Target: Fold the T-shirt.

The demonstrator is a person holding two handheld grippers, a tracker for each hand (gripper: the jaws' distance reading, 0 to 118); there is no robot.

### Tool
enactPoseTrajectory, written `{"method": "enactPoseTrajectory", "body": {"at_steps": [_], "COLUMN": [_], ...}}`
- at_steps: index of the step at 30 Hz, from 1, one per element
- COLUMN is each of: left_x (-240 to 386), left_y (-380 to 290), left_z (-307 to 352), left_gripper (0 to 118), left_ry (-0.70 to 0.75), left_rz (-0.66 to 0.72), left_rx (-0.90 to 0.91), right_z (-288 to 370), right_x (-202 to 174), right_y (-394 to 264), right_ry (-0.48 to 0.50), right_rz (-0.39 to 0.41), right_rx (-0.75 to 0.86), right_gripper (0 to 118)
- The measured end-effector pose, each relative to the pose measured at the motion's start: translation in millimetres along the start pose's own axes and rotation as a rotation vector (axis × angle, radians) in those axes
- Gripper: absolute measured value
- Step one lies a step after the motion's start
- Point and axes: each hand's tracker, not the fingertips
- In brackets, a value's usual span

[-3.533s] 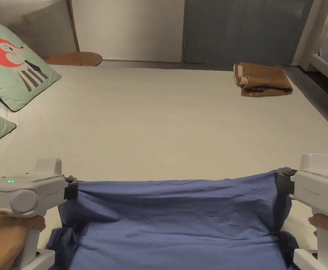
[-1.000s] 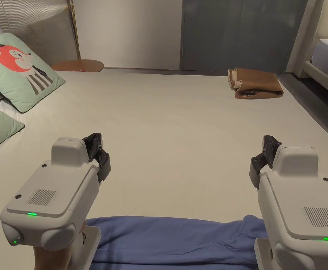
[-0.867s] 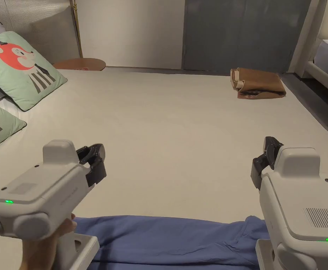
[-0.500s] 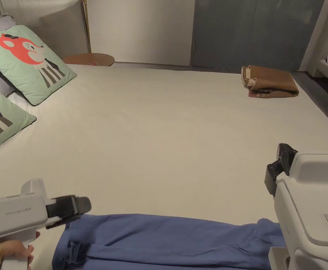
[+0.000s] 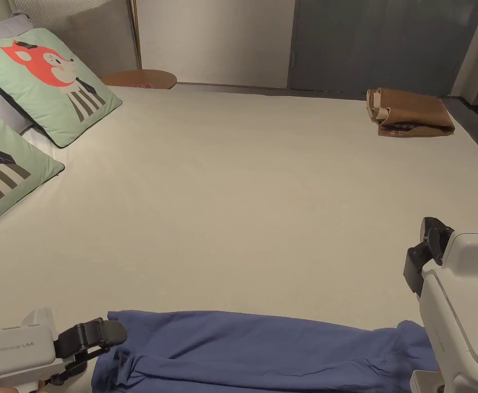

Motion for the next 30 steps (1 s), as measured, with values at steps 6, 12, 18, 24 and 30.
{"method": "enactPoseTrajectory", "body": {"at_steps": [6, 12, 18, 24, 30], "left_x": [-25, 42, 67, 74, 57], "left_y": [19, -27, -27, -3, 17], "left_z": [-23, -42, -14, 37, 62], "left_gripper": [57, 8, 7, 7, 7], "left_ry": [0.005, 0.022, 0.055, 0.125, 0.245], "left_rz": [-0.006, -0.031, -0.134, -0.212, -0.210], "left_rx": [-0.020, 0.002, 0.036, 0.095, 0.152], "right_z": [-5, -3, -1, -2, 0], "right_x": [3, 6, 11, 13, 14], "right_y": [-5, -3, -1, 0, 1], "right_ry": [-0.012, -0.020, -0.032, -0.026, -0.019], "right_rz": [-0.004, -0.005, -0.017, -0.020, -0.036], "right_rx": [-0.011, -0.011, -0.007, -0.001, 0.006], "right_gripper": [1, 1, 1, 1, 1]}}
